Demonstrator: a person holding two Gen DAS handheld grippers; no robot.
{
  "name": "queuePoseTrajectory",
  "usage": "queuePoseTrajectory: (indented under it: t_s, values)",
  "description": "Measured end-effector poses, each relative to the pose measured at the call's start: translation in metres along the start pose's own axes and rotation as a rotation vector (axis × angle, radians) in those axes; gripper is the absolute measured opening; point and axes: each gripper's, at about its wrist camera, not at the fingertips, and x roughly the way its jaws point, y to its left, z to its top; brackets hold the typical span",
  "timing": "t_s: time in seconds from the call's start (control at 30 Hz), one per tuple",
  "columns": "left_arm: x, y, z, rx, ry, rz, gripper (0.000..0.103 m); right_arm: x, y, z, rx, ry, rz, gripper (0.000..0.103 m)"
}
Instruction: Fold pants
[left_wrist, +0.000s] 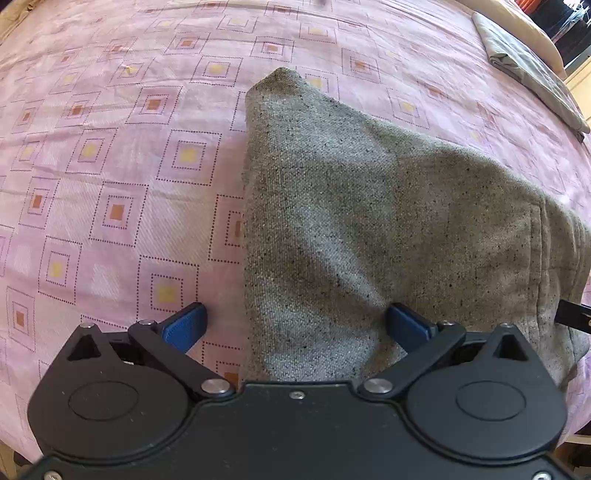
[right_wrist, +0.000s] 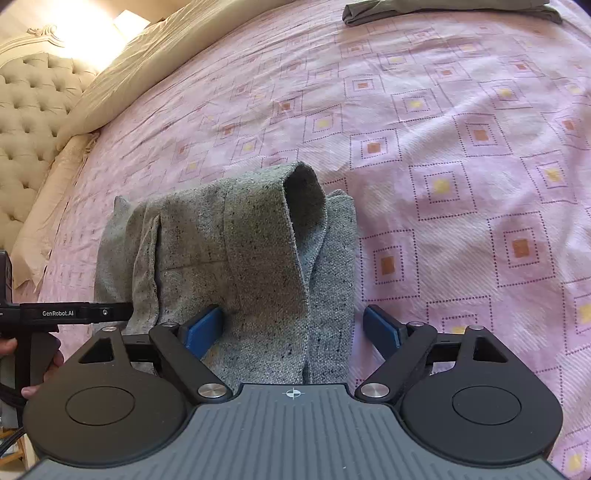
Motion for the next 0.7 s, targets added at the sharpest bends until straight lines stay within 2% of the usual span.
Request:
queuePoseTrajectory:
  t_s: [0.1,0.13,0.17,0.2,0.23,0.27,0.3,0.33,0.37,0.53,0.7]
  values:
    - [-0.002,-0.004,-0.002,-0.015,-0.024,0.004,0.103,-0.001,0.001,0.002,0.002,0.012,-0.002,0.083]
    - [-0.003,-0.006,-0.003,-0.022,-0.039,-0.003,0.1,-0.001,0.003,0.003,-0.004,0.02,-0.004,0.073]
    - [-0.006,-0.009,-0.005,-0.022,-0.055,-0.009,0.09,-0.002,0.004,0.004,-0.011,0.03,0.014,0.047]
    - [-0.008,-0.012,-0.004,-0.008,-0.063,-0.035,0.078,-0.001,0.004,0.006,-0.002,0.051,0.055,0.039]
    - [-0.013,-0.016,-0.004,0.002,-0.068,-0.052,0.062,-0.003,0.007,0.007,0.01,0.054,0.058,0.033]
    - [-0.019,-0.021,-0.004,0.014,-0.081,-0.025,0.05,-0.006,0.013,0.008,-0.007,0.049,0.045,0.031]
    - [-0.024,-0.027,-0.005,0.032,-0.095,0.004,0.043,-0.008,0.02,0.008,-0.032,0.042,0.027,0.03]
    - [-0.03,-0.032,-0.006,0.053,-0.107,0.024,0.027,-0.01,0.026,0.007,-0.045,0.035,0.014,0.029]
    - [-0.036,-0.035,-0.008,0.066,-0.119,0.043,0.022,-0.014,0.032,0.006,-0.049,0.02,0.002,0.028]
    - [-0.066,-0.027,-0.008,0.055,-0.16,0.022,0.015,-0.04,0.059,0.003,-0.073,-0.046,-0.023,0.025]
    - [-0.103,0.006,0.005,0.071,-0.218,0.019,0.012,-0.046,0.113,0.013,-0.144,-0.081,-0.015,0.024]
